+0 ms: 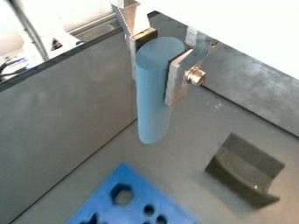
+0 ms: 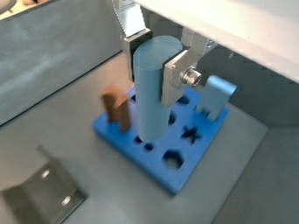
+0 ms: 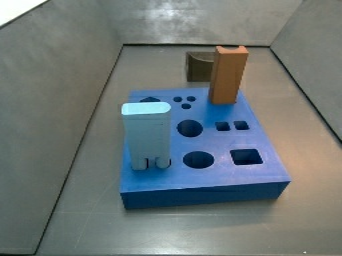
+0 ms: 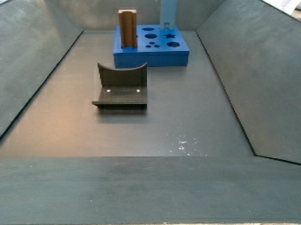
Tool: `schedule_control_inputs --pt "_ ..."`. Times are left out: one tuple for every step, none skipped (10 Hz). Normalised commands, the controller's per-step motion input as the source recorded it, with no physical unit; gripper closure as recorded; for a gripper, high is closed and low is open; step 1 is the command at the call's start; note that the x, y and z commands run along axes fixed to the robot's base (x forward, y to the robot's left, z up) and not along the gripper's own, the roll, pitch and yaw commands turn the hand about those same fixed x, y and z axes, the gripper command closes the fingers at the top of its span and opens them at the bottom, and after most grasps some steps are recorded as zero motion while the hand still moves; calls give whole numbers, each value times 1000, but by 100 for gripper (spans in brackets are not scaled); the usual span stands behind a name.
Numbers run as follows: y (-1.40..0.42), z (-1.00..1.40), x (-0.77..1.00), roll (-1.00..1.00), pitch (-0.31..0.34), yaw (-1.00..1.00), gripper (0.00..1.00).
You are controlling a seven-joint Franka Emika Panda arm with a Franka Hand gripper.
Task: Pick up the oval object. Move up. Move to above the board. Insert the oval object.
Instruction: Move to above the board, then insert the oval object.
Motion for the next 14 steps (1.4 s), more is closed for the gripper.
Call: schedule_control_inputs --pt "-1000 174 60 15 112 6 100" --pt "-1000 179 87 11 130 6 100" --pt "-727 133 106 4 143 7 100" --pt "-479 92 92 5 143 9 100" --pt "-286 66 75 7 126 10 100" --pt "-179 48 54 9 107 12 100" --pt "0 0 31 0 0 0 100" --pt "-109 -97 403 -17 -44 -174 100" --pt "0 -329 494 -20 -110 -569 100" --pt "-134 -451 211 -30 -190 -731 100" --pt "-154 -480 231 -7 -156 -737 100" --pt "-111 -431 14 -20 -184 -917 100" --pt "-134 -486 37 0 -166 -909 100" --pt "-320 -551 231 0 -90 -691 100"
